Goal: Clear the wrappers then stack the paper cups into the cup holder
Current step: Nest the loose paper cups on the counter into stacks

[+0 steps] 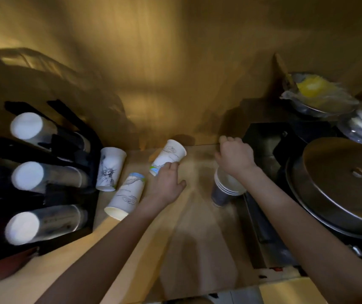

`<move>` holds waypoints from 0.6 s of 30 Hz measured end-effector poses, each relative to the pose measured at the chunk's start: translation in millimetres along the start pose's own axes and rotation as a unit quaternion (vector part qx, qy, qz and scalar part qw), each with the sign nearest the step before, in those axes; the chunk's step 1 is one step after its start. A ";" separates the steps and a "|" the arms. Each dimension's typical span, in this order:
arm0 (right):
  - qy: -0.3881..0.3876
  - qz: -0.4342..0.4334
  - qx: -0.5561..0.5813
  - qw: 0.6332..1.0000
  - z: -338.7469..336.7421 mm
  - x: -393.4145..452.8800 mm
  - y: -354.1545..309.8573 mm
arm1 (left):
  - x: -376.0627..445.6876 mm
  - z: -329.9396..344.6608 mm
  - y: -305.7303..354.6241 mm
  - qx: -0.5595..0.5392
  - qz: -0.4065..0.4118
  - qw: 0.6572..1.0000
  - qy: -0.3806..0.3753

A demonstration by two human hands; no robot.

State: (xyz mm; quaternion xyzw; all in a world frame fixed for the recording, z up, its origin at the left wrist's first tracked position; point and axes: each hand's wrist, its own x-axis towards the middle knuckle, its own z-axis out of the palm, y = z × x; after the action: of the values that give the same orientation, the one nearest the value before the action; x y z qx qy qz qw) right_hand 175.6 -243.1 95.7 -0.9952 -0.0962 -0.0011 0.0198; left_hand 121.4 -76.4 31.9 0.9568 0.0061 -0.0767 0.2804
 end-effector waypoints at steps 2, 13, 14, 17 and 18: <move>0.001 -0.035 -0.011 0.999 10.1 12.3 -19.5 | -3.7 -10.8 -19.5 0.047 -0.021 0.998 0.022; -0.084 -0.110 0.108 0.985 91.6 38.4 -96.4 | -20.7 -12.0 -106.6 0.061 -0.185 0.981 0.021; -0.098 -0.079 0.153 0.980 99.2 40.3 -99.5 | -21.2 -10.2 -111.0 0.053 -0.198 0.979 0.019; -0.117 0.071 0.316 0.939 116.0 48.9 -106.0 | -21.5 -4.6 -123.1 0.055 -0.224 0.973 0.012; -0.119 0.119 0.368 0.915 119.9 52.5 -107.2 | -21.2 -2.6 -126.2 0.057 -0.232 0.971 0.005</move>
State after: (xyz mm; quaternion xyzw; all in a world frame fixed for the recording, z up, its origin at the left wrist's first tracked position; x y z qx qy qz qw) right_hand 206.4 -123.2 -19.7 -0.9144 0.0276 0.1551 0.3729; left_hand 93.8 32.0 -30.4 0.9441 0.2250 -0.1347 0.1999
